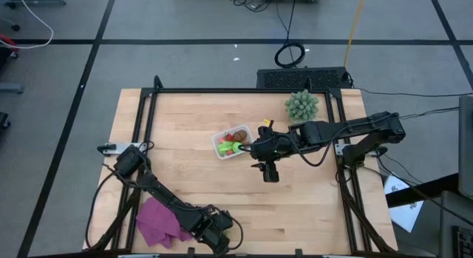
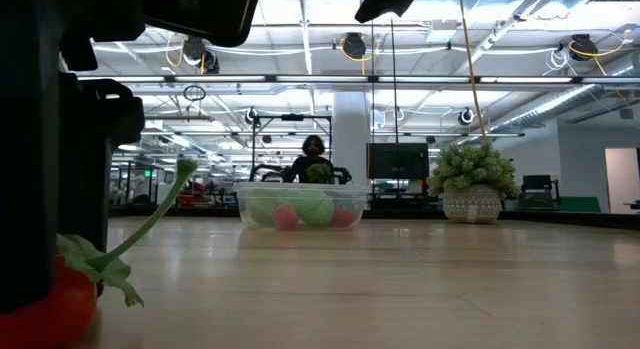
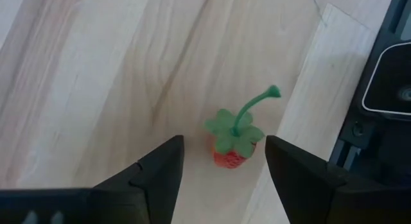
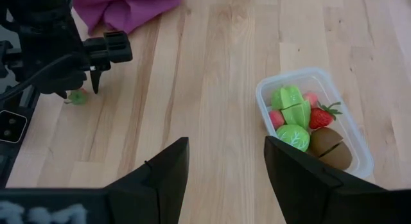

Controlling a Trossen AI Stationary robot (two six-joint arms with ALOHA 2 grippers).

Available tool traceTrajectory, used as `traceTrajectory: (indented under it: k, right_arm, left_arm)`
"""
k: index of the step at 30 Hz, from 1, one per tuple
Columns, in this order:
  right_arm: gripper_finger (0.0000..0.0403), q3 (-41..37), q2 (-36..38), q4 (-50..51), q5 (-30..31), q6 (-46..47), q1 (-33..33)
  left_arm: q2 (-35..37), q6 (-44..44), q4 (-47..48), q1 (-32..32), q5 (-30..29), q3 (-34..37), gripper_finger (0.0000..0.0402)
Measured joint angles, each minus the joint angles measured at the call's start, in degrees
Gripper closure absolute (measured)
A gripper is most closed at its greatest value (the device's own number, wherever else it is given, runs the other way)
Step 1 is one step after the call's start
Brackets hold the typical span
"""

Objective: Pick and placing Produce into tupperware
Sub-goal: Put the red strawberry into the transparent container

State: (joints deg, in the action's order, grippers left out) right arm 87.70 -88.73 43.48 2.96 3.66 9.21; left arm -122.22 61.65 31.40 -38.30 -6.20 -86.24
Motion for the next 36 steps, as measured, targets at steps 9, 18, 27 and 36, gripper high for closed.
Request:
traceTrajectory:
  k: [9, 18, 27, 36]
  right_arm:
    - [0.0209, 0.0, 0.0, -1.2, 0.0, 0.1, 0.0]
    - [0.0209, 0.0, 0.0, -2.6, 0.0, 0.0, 0.0]
    - [0.0209, 0.0, 0.0, -2.6, 0.0, 0.0, 0.0]
    - [0.0209, 0.0, 0.0, -2.6, 0.0, 0.0, 0.0]
  left_arm:
    - [-0.1, -0.8, 0.0, 0.0, -1.1, 0.0, 0.0174]
    - [-0.2, -1.3, 0.1, -0.1, -2.2, 0.0, 0.0181]
    - [-0.3, -2.2, 0.4, 0.1, -3.0, 0.1, 0.0285]
    - [-0.3, -2.6, -0.2, 0.1, -3.1, 0.1, 0.0313]
